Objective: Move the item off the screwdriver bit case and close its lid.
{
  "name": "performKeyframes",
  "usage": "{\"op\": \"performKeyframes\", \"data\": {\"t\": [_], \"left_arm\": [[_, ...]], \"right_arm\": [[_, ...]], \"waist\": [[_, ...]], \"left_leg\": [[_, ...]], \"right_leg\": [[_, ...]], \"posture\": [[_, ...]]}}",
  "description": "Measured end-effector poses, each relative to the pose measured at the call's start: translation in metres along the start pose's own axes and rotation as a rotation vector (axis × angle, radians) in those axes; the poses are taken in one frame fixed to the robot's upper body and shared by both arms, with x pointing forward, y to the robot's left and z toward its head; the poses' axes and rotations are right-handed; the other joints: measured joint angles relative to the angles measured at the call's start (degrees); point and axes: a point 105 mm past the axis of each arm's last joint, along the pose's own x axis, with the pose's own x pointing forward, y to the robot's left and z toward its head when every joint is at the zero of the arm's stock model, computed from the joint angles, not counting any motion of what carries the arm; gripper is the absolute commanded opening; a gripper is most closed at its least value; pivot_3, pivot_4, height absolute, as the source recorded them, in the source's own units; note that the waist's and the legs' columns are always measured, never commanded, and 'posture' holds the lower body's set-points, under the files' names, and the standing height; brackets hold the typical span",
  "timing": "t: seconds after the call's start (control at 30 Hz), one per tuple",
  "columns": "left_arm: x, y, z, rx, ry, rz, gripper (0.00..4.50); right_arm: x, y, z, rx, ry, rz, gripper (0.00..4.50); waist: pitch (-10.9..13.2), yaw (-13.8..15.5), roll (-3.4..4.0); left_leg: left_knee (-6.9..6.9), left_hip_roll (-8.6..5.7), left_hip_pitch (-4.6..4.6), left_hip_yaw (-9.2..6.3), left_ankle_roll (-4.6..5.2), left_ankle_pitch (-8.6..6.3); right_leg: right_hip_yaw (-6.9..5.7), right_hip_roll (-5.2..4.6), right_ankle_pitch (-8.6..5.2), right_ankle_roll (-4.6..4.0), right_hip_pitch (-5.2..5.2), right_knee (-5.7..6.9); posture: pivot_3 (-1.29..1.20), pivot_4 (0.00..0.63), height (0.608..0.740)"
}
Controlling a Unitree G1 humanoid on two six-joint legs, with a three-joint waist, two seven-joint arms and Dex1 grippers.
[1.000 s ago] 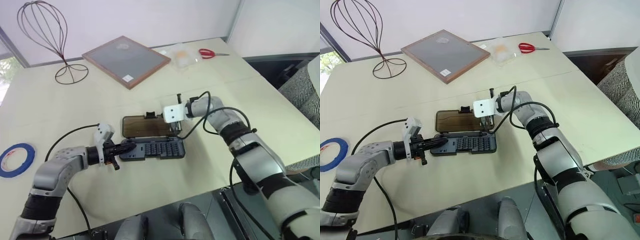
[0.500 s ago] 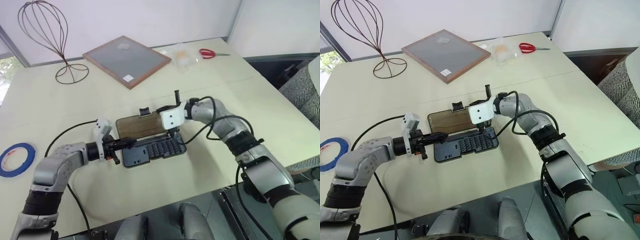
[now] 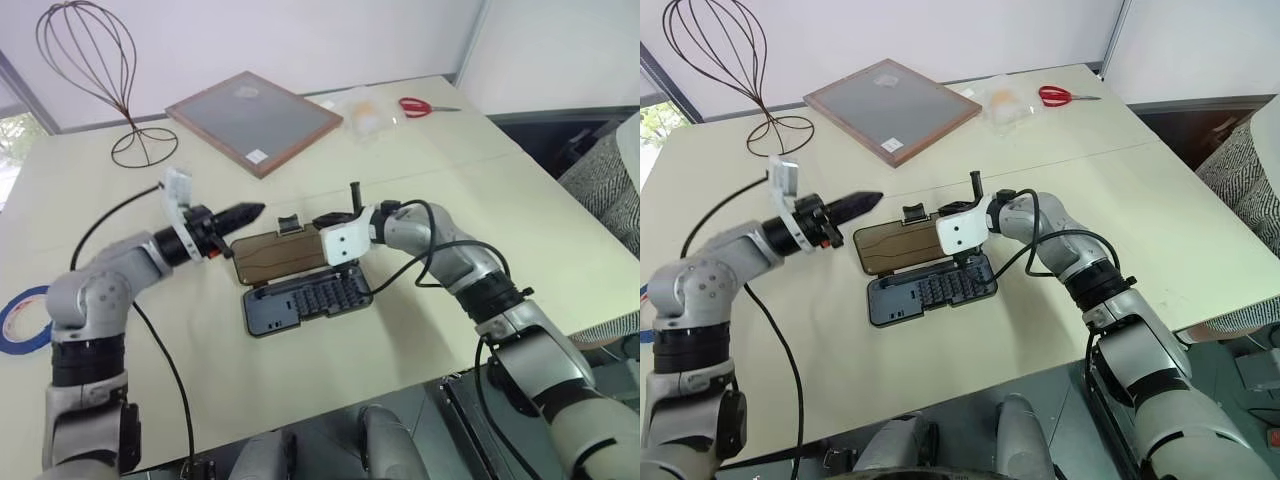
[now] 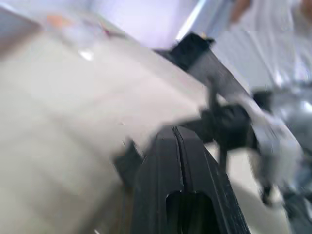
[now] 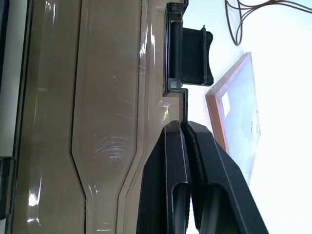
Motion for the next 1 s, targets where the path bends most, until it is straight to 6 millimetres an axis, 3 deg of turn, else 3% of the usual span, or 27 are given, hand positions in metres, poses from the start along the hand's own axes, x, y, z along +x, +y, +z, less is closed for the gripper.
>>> {"op": "performKeyframes", "data": {"t": [0.23, 0.4, 1.0], "left_arm": [[-0.004, 0.042, -0.02, 0.015, 0.03, 0.195, 0.0], [-0.002, 0.054, -0.038, 0.042, 0.078, 0.228, 0.0], [-0.013, 0.056, -0.078, 0.082, 0.252, 0.172, 0.0]], "right_arm": [[0.0, 0.0, 0.0, 0.0, 0.004, 0.0, 0.06], [0.0, 0.001, 0.001, 0.001, 0.004, -0.002, 0.06], [0.0, 0.001, 0.002, 0.0, 0.002, 0.003, 0.06]], "waist": [[0.0, -0.06, 0.0], [0.0, -0.05, -0.01], [0.0, 0.0, -0.01]], "left_leg": [[0.0, -0.02, -0.02, -0.01, 0.0, 0.0], [0.01, -0.02, -0.02, -0.01, 0.0, 0.0], [0.01, -0.03, -0.03, -0.02, 0.0, 0.0]], "right_leg": [[-0.01, 0.0, 0.0, 0.0, -0.01, -0.02], [-0.01, 0.0, 0.0, 0.0, -0.01, -0.03], [-0.01, 0.0, 0.0, 0.0, -0.01, -0.01]], "posture": [[0.0, 0.15, 0.74], [0.0, 0.15, 0.74], [0.0, 0.15, 0.74]]}}
